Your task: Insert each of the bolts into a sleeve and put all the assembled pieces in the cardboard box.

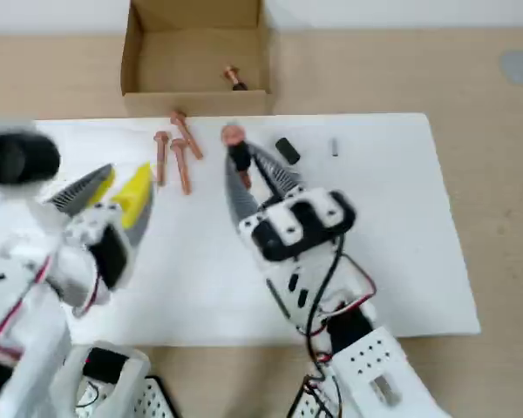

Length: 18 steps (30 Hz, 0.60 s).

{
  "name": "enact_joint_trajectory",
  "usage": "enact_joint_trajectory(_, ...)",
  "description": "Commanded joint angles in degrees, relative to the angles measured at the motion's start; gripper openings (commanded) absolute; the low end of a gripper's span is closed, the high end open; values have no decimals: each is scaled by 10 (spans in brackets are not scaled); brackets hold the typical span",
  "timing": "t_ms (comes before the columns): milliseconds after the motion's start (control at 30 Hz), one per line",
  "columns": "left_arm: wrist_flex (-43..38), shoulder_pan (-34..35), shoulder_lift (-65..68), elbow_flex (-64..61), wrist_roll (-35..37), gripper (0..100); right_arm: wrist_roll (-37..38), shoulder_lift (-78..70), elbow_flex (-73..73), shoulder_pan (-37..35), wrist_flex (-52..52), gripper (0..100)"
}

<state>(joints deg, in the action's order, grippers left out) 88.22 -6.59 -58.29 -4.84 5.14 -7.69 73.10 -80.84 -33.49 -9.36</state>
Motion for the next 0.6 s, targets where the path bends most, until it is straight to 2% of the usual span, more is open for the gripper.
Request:
enact_joint_trajectory(0, 94, 81, 44, 59, -11, 139, -9, -64, 149, 19, 60, 9)
enact_joint_trajectory(167, 101, 145, 44, 2, -83, 138, -7, -243, 302, 52, 87, 9)
enact_joint_trajectory(300, 101, 149, 44, -79, -117, 138, -7, -408, 433, 86, 87, 9)
enact_joint_trajectory(567, 98, 151, 46, -174, -124, 143, 69, -756, 680, 119, 87, 9)
